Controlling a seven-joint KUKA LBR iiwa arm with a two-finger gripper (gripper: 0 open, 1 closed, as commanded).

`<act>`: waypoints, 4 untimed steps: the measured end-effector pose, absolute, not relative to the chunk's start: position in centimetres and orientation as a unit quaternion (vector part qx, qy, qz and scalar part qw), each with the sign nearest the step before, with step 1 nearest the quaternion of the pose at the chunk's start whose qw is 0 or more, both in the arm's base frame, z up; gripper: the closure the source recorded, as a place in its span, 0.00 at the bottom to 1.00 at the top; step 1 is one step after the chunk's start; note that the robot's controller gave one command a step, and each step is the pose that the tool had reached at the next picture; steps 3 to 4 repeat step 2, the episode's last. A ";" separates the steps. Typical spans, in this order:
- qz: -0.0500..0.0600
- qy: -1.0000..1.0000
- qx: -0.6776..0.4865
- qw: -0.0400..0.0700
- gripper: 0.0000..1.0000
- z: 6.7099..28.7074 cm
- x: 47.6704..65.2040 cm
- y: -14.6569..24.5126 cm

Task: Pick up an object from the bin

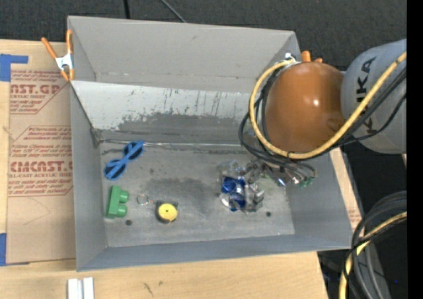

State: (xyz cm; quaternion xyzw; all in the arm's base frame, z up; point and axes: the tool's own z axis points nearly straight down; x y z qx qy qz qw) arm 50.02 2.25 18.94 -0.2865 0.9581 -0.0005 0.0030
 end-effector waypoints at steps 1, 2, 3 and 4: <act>-0.001 0.919 -0.395 0.003 1.00 23.9 49.7 1.5; -0.002 0.870 -0.494 0.004 1.00 33.7 52.4 -3.0; -0.002 0.870 -0.494 0.004 1.00 33.7 52.4 -3.0; -0.002 0.870 -0.494 0.004 1.00 33.7 52.4 -3.0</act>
Offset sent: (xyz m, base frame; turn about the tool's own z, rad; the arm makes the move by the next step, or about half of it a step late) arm -0.0047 -0.0081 0.0485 -0.2321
